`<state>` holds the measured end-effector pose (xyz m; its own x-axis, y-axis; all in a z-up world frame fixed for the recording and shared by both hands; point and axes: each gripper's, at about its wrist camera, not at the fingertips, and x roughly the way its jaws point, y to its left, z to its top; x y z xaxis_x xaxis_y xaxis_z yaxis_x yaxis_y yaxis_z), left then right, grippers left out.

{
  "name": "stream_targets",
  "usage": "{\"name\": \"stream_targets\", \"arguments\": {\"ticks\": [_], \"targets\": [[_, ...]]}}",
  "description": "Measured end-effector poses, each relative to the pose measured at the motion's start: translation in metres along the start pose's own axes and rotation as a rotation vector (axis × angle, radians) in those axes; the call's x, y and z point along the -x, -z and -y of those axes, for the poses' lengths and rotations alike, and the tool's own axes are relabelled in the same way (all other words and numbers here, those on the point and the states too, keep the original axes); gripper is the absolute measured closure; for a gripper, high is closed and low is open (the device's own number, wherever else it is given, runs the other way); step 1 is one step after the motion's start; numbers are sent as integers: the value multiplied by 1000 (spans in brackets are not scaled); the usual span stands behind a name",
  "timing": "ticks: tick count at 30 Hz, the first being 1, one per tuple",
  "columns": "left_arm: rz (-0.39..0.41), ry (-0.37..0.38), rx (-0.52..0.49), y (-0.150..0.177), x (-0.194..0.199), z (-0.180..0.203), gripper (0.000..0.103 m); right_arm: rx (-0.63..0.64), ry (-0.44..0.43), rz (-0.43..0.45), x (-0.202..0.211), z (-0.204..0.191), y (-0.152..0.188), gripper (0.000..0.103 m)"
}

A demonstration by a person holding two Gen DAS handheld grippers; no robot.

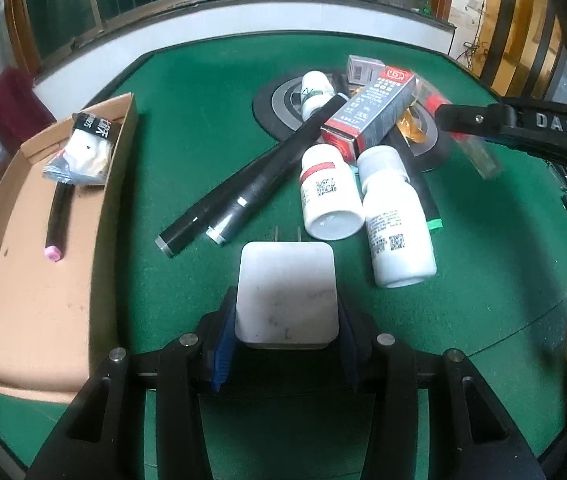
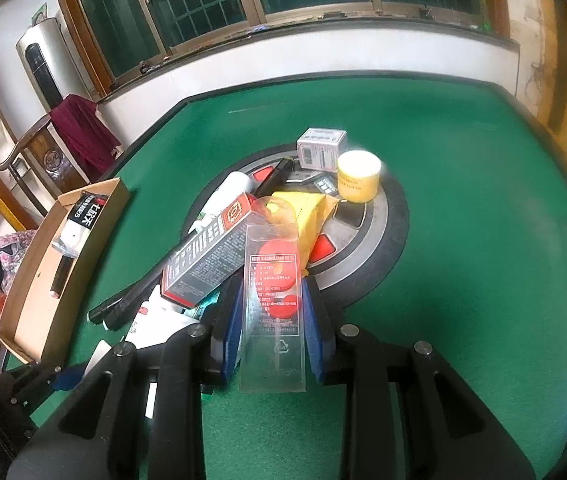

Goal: Organize objects
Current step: 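Hold the charger in the left gripper while the right gripper holds the packaged item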

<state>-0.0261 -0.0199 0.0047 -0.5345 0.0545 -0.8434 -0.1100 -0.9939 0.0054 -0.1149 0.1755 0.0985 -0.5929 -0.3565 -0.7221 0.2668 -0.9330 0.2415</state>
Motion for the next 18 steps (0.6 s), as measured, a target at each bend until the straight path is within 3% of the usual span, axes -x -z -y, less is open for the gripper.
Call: {"name": "stream_targets", "arguments": {"ticks": [6,12,18], "targets": [[21,-26,39,-3,-1,2,64,9,-39,-11,0,-5,3,78],[38,68,128,4,16,-19,64,3,-91,-27,0,-9,5,78],[77,100,175,2,34,-37,64,29,-123,-24,4,-22,9,78]]}}
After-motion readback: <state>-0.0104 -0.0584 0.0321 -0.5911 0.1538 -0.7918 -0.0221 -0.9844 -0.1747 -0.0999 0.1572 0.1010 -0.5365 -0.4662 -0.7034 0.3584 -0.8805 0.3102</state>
